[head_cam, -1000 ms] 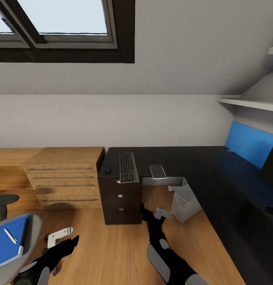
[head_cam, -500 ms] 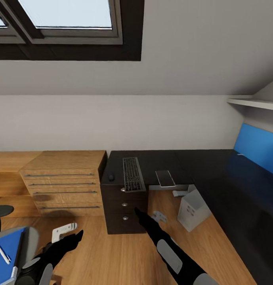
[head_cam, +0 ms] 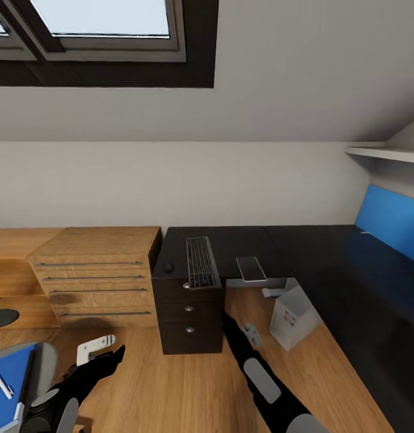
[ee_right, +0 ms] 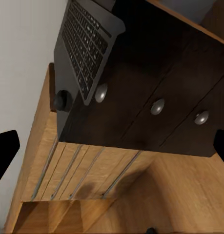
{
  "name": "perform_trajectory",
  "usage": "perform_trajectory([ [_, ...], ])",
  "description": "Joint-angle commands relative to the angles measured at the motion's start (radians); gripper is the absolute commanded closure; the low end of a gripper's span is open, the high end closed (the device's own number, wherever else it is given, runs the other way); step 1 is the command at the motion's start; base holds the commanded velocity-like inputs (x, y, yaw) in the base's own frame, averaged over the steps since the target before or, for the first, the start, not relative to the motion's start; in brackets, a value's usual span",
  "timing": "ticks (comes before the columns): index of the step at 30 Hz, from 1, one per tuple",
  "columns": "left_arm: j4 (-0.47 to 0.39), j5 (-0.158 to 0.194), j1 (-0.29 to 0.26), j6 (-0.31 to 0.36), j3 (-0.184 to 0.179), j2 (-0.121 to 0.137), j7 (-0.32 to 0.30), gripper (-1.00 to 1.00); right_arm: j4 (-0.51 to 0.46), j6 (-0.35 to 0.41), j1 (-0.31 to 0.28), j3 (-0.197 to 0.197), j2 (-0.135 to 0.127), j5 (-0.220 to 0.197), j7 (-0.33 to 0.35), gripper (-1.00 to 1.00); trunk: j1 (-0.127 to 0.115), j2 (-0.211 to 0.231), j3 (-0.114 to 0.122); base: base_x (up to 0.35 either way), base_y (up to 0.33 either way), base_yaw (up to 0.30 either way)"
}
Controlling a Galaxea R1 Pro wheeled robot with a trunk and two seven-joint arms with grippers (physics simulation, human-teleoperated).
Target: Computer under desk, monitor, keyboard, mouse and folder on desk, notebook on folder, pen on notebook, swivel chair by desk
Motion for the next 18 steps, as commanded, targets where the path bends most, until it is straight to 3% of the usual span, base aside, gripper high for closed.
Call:
perform_trajectory([
  [1, 0.000, 0.010, -0.001, 0.005, 0.001, -0.001, 0.007, -1.00, 0.012, -0.008, -0.001, -0.002, 0.001, -0.028, 0.003, -1.00, 0.004, -0.008, -0.004, 0.000, 0.000, 0.000],
  [6, 0.002, 0.010, -0.001, 0.005, 0.001, -0.015, 0.009, -1.00, 0.026, -0.010, -0.001, -0.015, 0.001, -0.061, 0.006, -1.00, 0.023, -0.043, -0.020, 0.000, 0.000, 0.000],
  [10, 0.000, 0.009, -0.001, 0.006, 0.001, -0.025, 0.011, -1.00, 0.024, -0.015, -0.001, -0.017, -0.002, -0.063, 0.014, -1.00, 0.038, -0.071, -0.033, 0.000, 0.000, 0.000],
  [18, -0.001, 0.008, -0.001, 0.008, 0.001, -0.029, 0.022, -1.00, 0.018, -0.119, -0.001, -0.013, -0.001, -0.057, 0.019, -1.00, 0.069, -0.127, -0.058, 0.000, 0.000, 0.000],
])
